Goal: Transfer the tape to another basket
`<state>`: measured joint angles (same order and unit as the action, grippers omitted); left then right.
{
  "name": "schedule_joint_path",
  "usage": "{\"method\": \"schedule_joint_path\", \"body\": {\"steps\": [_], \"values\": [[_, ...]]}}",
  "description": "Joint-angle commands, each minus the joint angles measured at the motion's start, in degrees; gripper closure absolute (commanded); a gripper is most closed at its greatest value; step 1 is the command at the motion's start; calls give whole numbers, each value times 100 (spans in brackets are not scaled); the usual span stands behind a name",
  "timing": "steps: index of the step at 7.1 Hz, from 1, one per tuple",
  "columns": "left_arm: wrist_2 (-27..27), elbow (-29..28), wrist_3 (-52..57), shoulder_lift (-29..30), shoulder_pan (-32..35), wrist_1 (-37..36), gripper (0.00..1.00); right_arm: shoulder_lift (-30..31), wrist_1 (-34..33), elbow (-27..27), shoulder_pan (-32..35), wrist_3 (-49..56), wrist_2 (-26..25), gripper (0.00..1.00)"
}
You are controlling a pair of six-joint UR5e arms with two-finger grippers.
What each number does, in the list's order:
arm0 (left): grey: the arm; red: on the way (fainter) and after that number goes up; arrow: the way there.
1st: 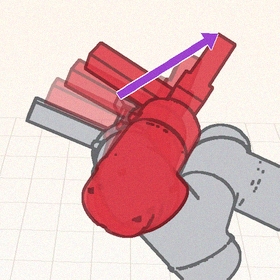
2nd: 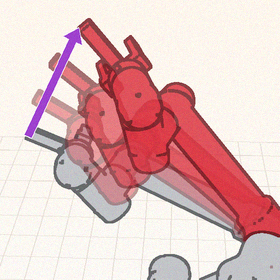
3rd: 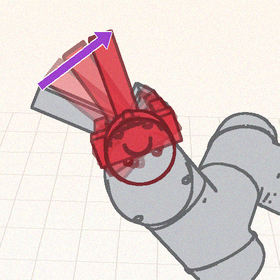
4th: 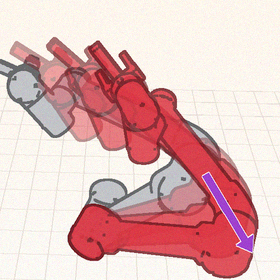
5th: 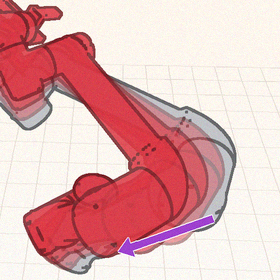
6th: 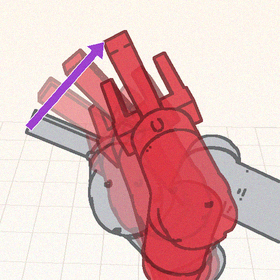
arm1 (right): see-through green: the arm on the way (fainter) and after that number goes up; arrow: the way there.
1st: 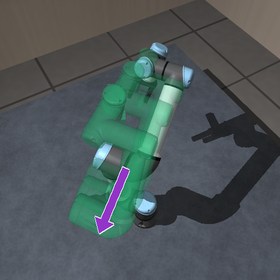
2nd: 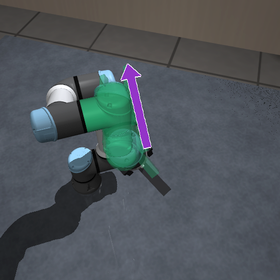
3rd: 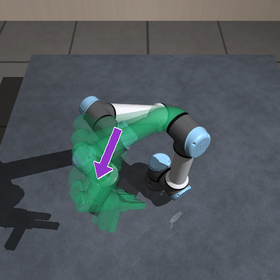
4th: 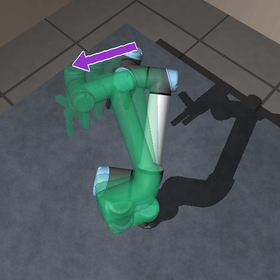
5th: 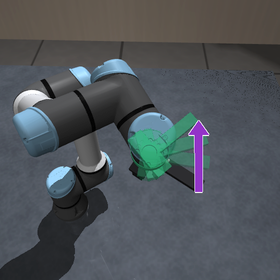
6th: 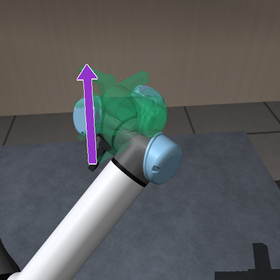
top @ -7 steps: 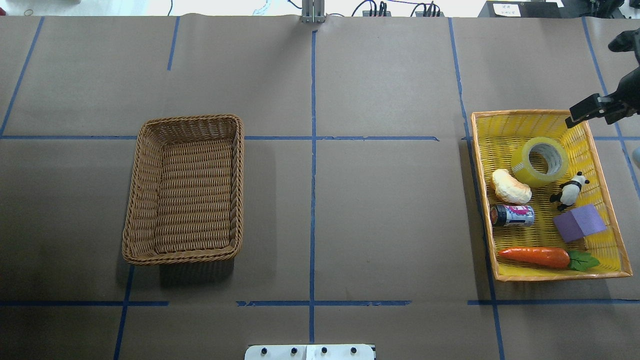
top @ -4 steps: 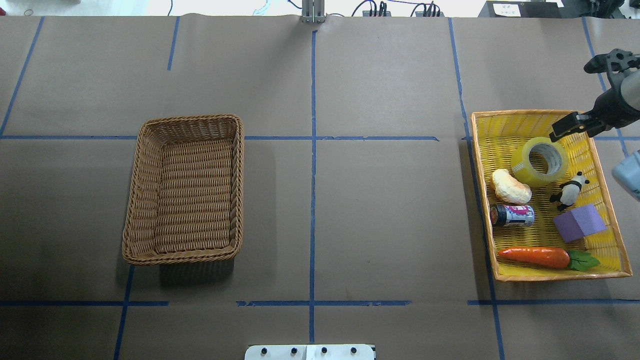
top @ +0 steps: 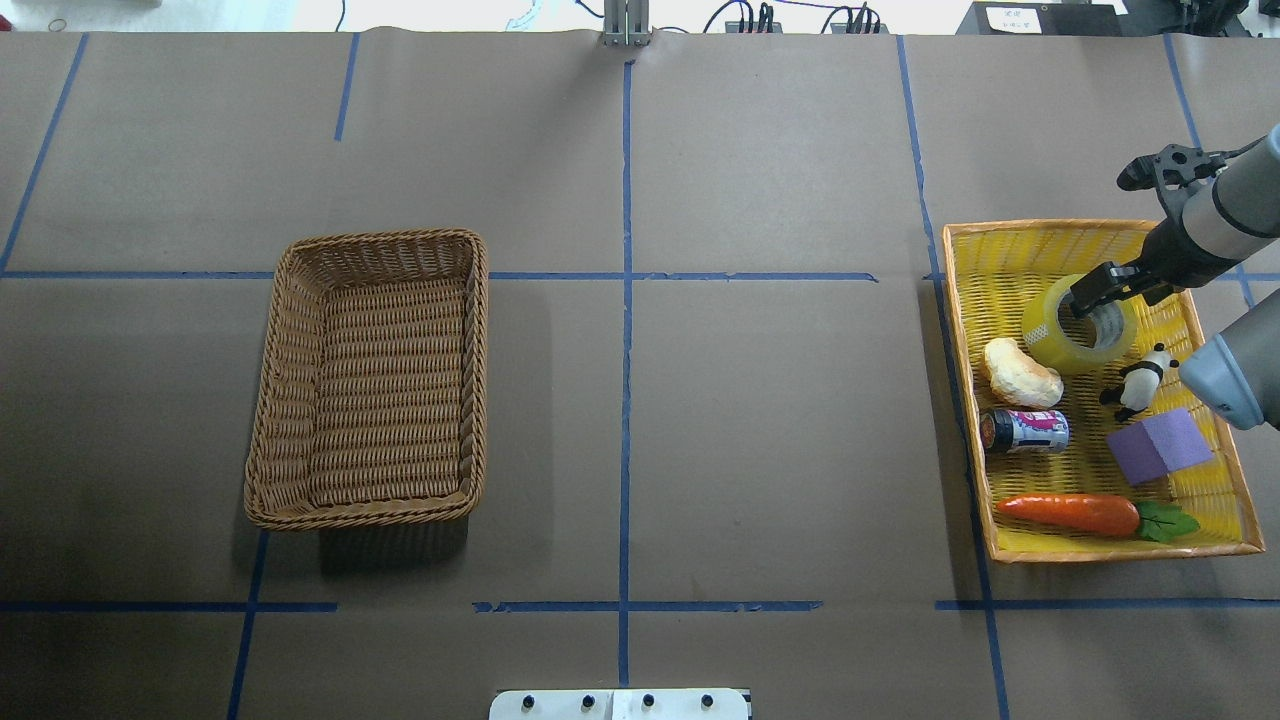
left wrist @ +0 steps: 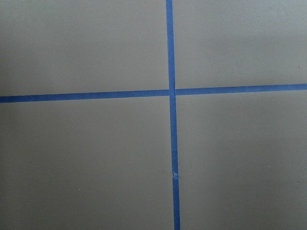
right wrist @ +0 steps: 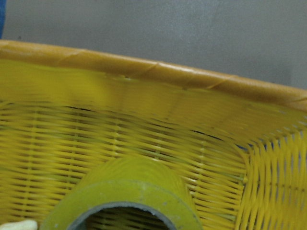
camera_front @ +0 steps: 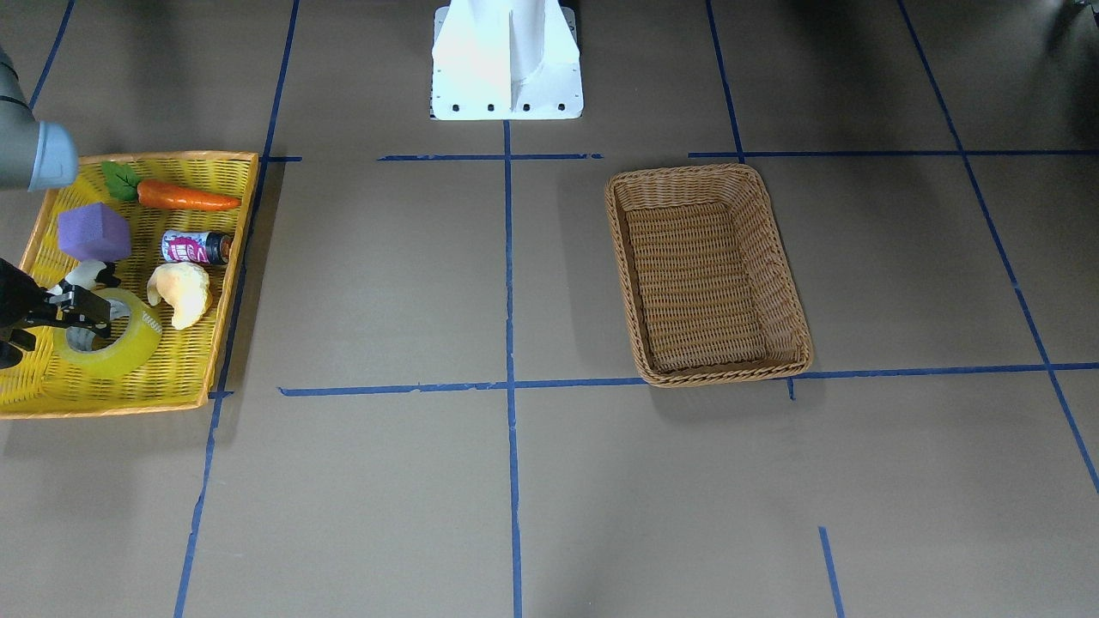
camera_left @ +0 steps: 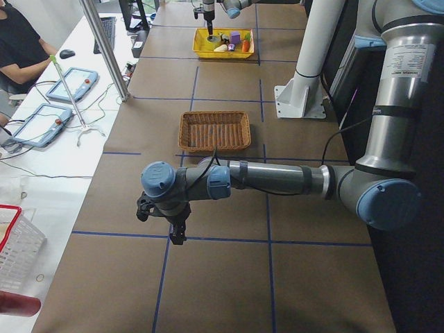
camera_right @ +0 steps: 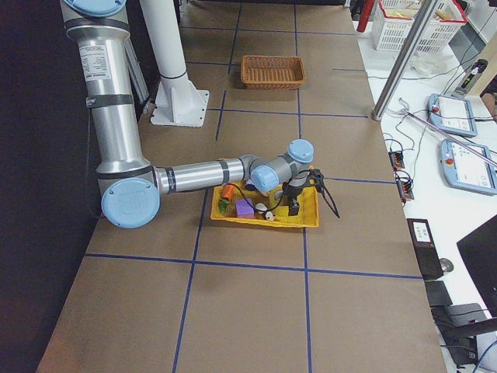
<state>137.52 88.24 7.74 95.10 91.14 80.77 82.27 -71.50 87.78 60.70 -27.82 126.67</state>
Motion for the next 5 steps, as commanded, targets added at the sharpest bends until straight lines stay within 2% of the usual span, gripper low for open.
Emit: {"method": "schedule_joint_path", "body": {"steps": [1, 2, 3, 4, 5], "values": [[3, 0, 0, 0, 0, 0, 0, -9, -4, -112, -32, 31, -2, 0], [3, 0, 0, 0, 0, 0, 0, -9, -13, -112, -32, 31, -2, 0], [3, 0, 0, 0, 0, 0, 0, -9, -4, -112, -40, -12, -11, 20], [3, 0, 0, 0, 0, 0, 0, -9, -4, -112, -32, 31, -11, 73], [3, 0, 0, 0, -9, 0, 0, -9, -4, -112, -32, 66, -2, 97]]}}
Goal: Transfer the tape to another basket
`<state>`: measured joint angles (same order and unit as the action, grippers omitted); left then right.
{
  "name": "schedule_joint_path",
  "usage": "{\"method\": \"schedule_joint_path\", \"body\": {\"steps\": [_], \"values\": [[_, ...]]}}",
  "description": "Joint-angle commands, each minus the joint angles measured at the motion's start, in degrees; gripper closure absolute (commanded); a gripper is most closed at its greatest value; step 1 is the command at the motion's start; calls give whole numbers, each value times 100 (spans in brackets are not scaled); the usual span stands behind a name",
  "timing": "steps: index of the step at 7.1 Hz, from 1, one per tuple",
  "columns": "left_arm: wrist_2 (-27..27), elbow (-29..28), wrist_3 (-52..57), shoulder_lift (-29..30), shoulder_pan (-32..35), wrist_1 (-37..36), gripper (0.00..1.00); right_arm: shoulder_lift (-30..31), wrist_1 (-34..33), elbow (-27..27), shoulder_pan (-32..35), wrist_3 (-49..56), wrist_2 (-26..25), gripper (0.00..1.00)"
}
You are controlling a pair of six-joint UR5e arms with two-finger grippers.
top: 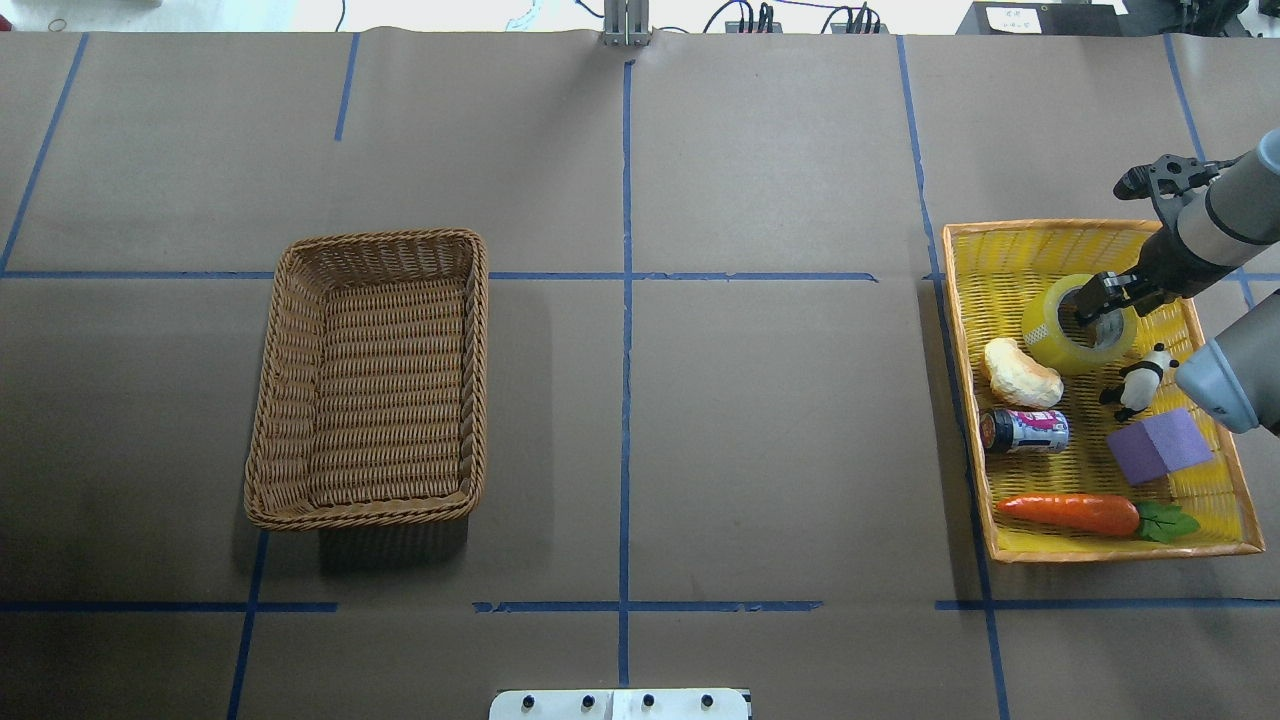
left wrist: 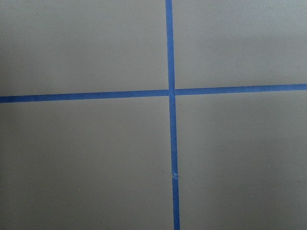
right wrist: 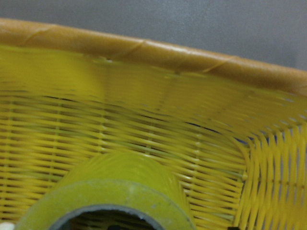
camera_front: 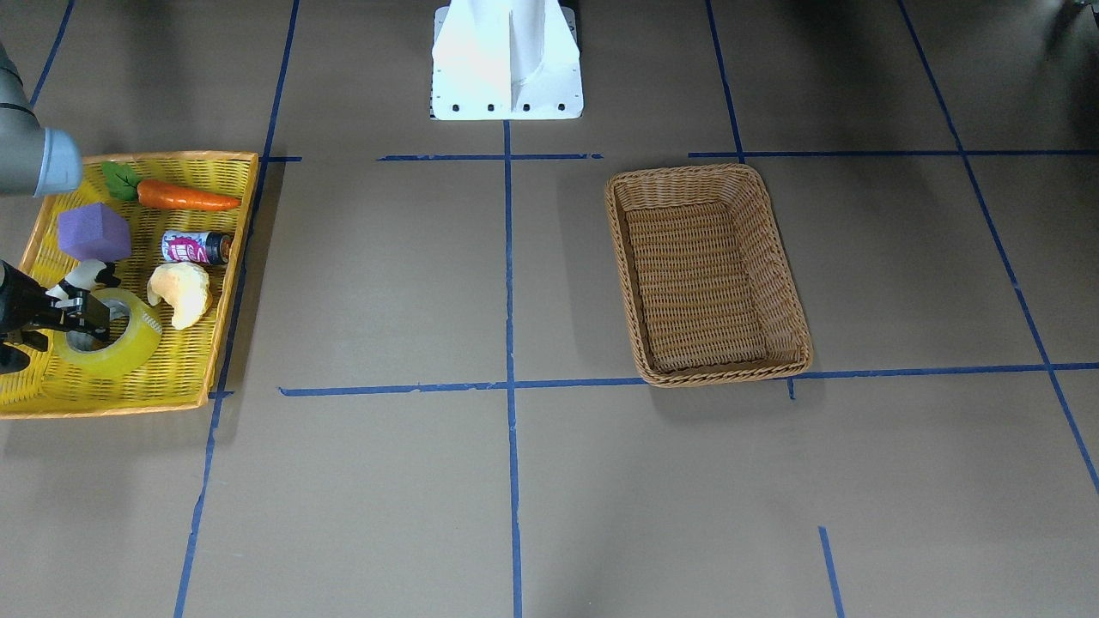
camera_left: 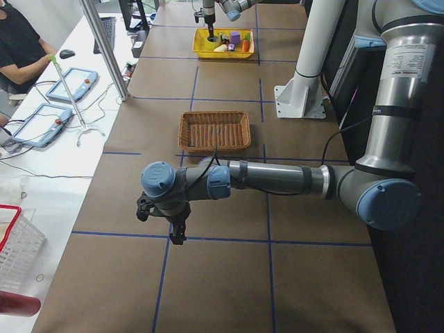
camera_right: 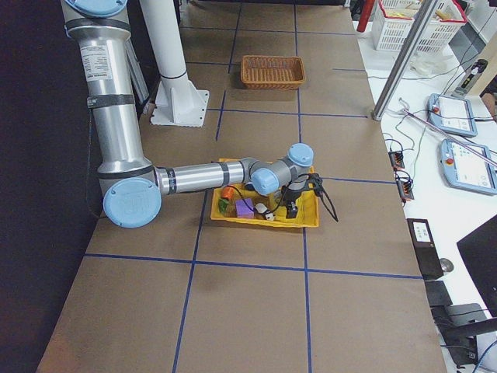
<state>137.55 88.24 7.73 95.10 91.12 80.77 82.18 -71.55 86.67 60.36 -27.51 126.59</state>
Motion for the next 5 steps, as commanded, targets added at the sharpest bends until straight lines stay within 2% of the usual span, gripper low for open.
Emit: {"method": "schedule_joint_path", "body": {"steps": [1, 5], "values": [[9, 0, -9, 0, -6, 0, 0, 0, 1, -1, 2, 44, 6, 100], [18, 0, -9, 0, -6, 0, 0, -53, 1, 271, 343, 26, 102, 100]]}}
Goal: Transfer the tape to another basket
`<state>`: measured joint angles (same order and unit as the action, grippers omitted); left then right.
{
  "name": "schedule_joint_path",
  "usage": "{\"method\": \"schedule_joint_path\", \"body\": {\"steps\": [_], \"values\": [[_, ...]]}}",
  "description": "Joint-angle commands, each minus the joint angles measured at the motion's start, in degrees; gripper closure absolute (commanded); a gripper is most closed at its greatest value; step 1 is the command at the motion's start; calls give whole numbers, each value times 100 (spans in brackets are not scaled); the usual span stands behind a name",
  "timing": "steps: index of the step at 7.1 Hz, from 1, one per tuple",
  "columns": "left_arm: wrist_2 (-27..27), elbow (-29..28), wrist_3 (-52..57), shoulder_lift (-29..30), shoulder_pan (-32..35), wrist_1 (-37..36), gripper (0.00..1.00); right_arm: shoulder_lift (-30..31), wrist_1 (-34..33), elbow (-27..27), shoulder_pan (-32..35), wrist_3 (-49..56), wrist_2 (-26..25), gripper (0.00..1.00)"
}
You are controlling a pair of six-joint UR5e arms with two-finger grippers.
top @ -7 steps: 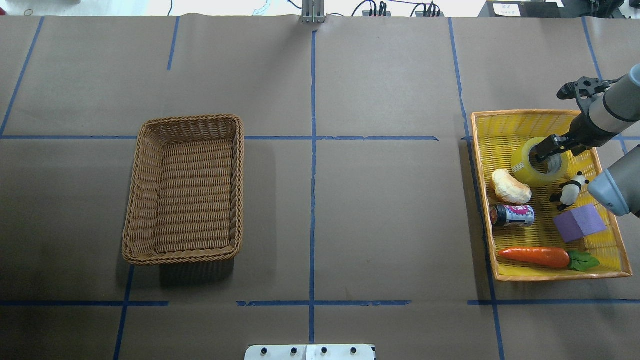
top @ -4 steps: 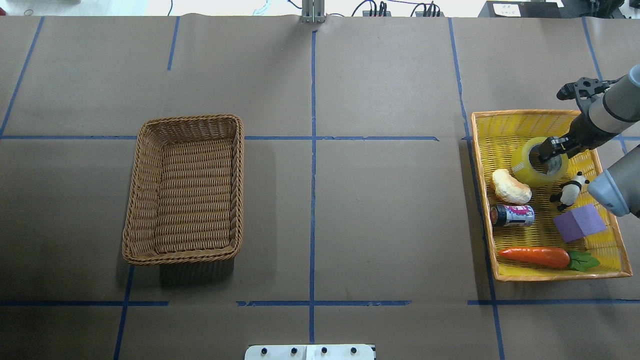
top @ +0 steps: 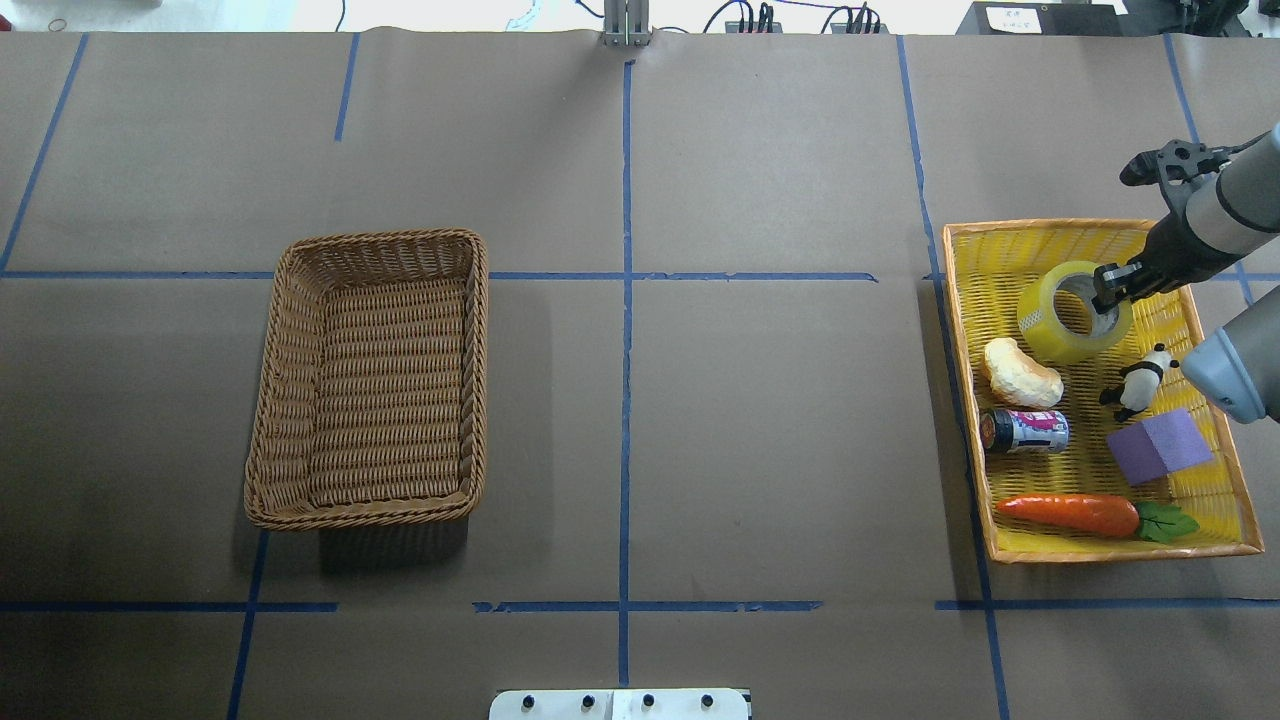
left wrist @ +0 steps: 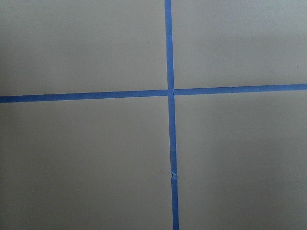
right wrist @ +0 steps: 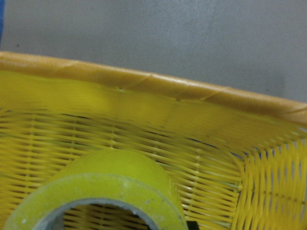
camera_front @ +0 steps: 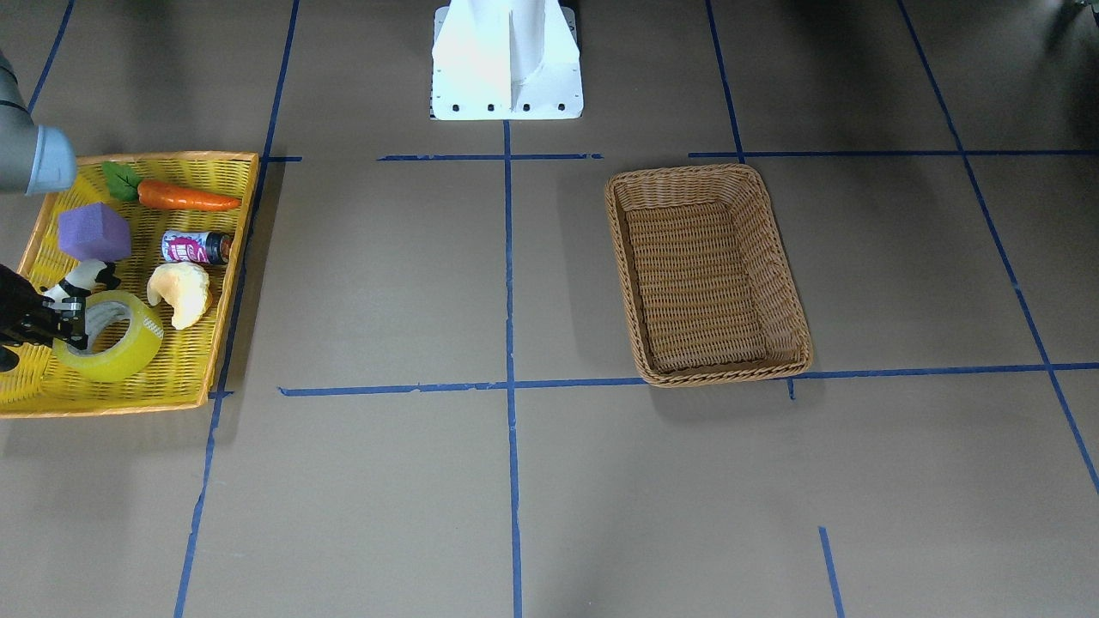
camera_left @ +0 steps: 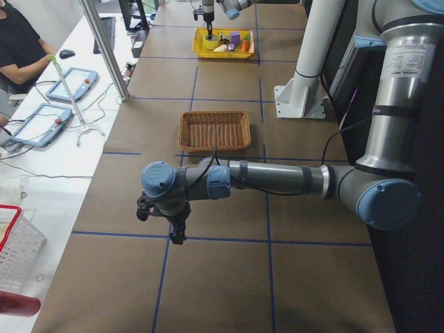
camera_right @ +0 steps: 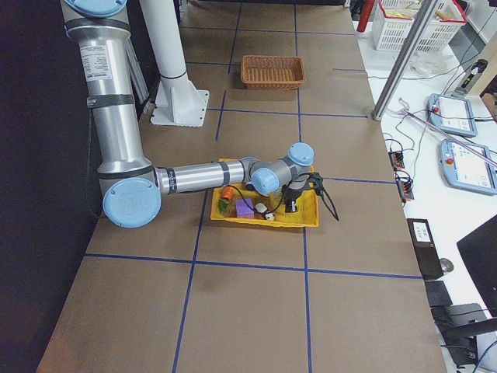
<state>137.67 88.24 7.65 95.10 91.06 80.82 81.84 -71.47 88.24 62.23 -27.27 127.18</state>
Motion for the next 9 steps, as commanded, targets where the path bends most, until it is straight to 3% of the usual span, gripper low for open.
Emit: {"method": "schedule_joint_path", "body": {"steps": [1, 2, 3, 6, 8, 9], "values": [[5, 0, 0, 9, 0, -5, 0, -19, -7, 245, 375, 2, 348, 100], [-4, 0, 0, 0, 0, 4, 0, -106, -7, 298, 534, -24, 847, 100], [5, 0, 0, 0, 0, -5, 0, -281, -7, 360, 536, -102, 939, 100], [5, 9, -105, 70, -18, 4, 0, -1158, -16, 378, 308, -1637, 1010, 100], [528, 79, -438, 228, -122, 204, 0, -1730, 132, 360, 132, -2516, 1254, 100], [1107, 79, -909, 228, -349, 685, 0, -1793, 743, 369, 70, -3225, 1361, 100]]}}
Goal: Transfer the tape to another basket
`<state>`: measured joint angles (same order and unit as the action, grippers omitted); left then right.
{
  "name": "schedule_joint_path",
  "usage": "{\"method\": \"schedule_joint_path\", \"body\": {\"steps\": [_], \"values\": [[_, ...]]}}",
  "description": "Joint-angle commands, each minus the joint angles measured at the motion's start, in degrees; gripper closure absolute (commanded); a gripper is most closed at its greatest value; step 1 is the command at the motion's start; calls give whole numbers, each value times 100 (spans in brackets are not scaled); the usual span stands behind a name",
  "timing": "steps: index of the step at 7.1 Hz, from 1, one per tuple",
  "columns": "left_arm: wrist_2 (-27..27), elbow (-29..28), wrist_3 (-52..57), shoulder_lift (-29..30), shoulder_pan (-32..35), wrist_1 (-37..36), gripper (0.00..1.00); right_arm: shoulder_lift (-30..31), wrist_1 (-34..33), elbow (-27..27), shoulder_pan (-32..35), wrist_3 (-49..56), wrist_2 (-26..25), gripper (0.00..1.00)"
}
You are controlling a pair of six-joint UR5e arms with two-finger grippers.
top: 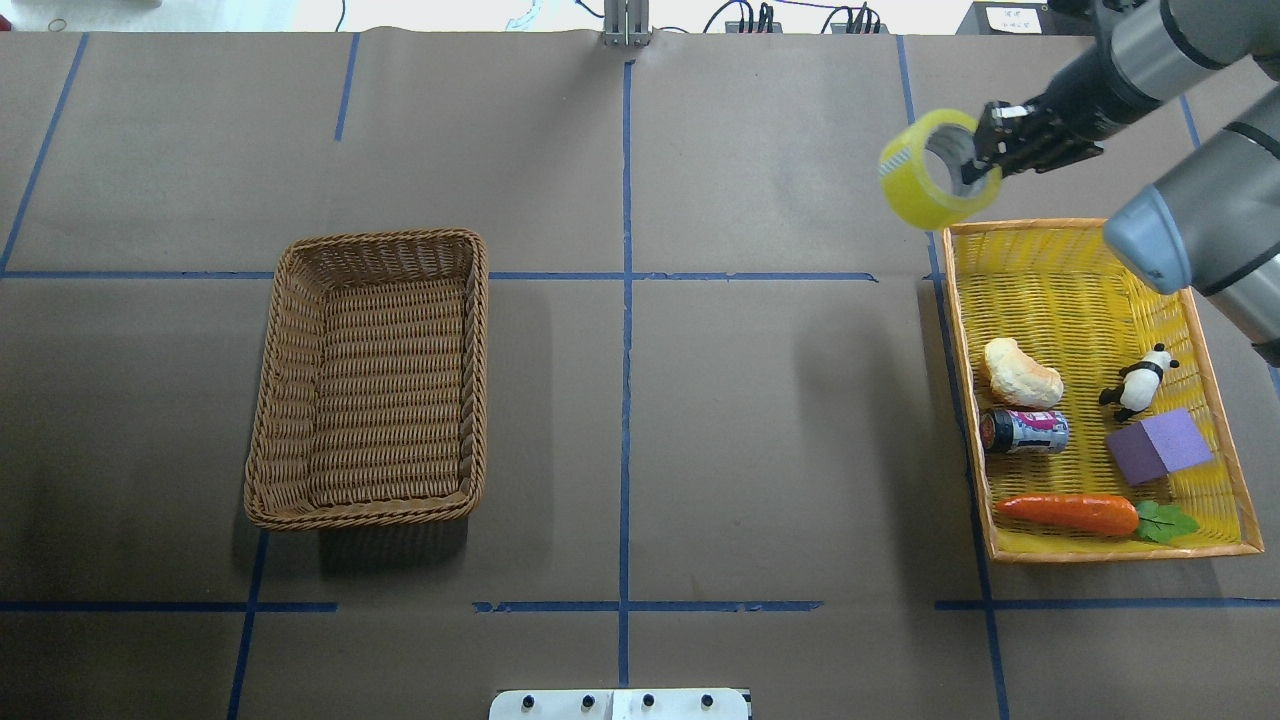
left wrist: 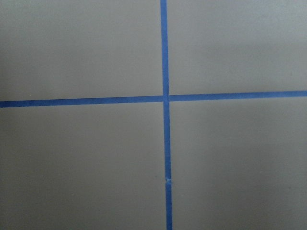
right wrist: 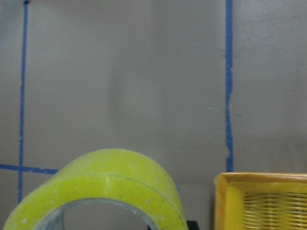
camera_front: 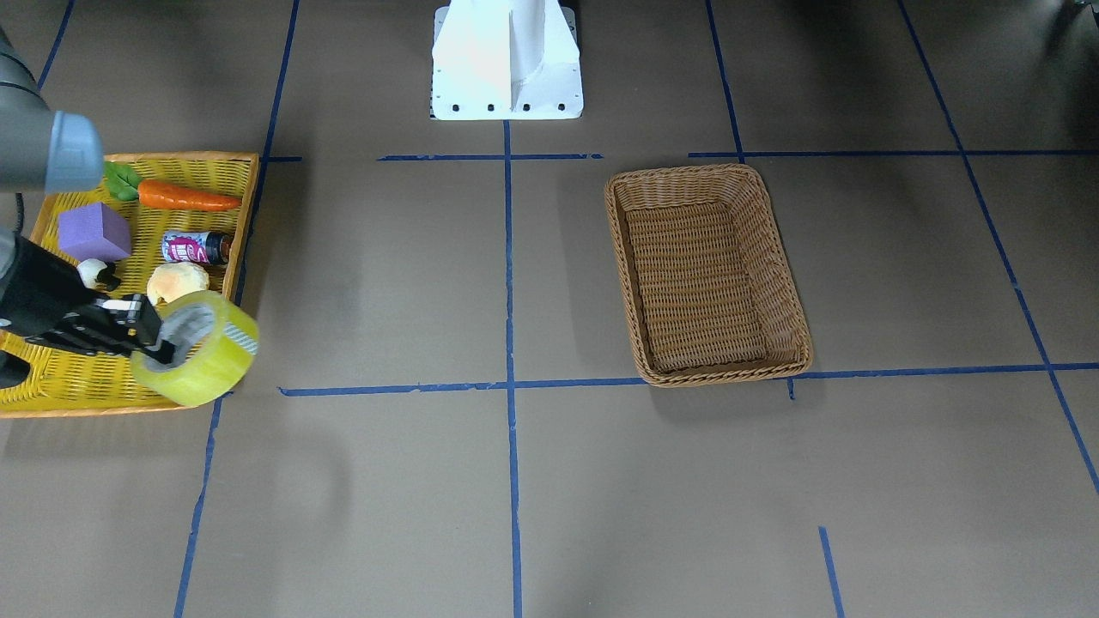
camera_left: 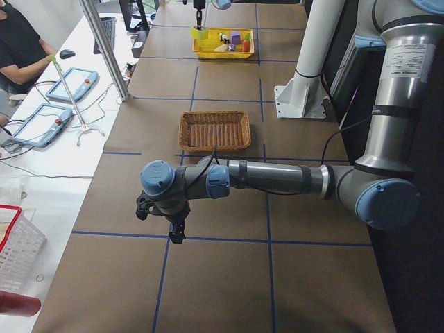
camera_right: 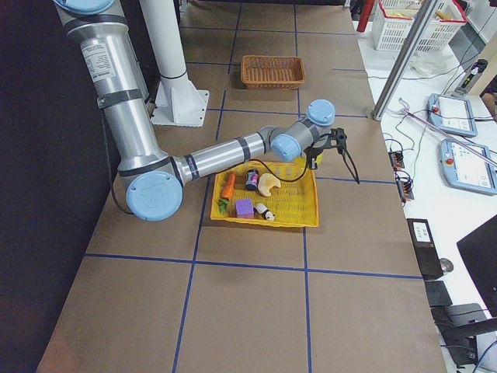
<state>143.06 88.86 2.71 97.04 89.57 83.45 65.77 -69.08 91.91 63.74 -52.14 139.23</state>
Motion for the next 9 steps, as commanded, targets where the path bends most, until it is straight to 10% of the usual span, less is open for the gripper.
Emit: {"method": "schedule_joint_path", "body": {"steps": [1, 4, 7, 9], "values": [[757, 34, -1412, 43, -465, 1314, 0, -179, 1336, -41, -264, -1658, 140, 100], [680, -44, -5610, 393, -1947, 4540, 0, -109, 3289, -42, -808, -3621, -166, 100], [-162, 104, -8670, 1034, -3128, 6300, 0, 75, 5565, -15, -2116, -5417, -2015, 100], [-801, 288, -11036, 1281, -3690, 7917, 0, 85, 6255, -15, -2410, -5815, -2382, 100]]}}
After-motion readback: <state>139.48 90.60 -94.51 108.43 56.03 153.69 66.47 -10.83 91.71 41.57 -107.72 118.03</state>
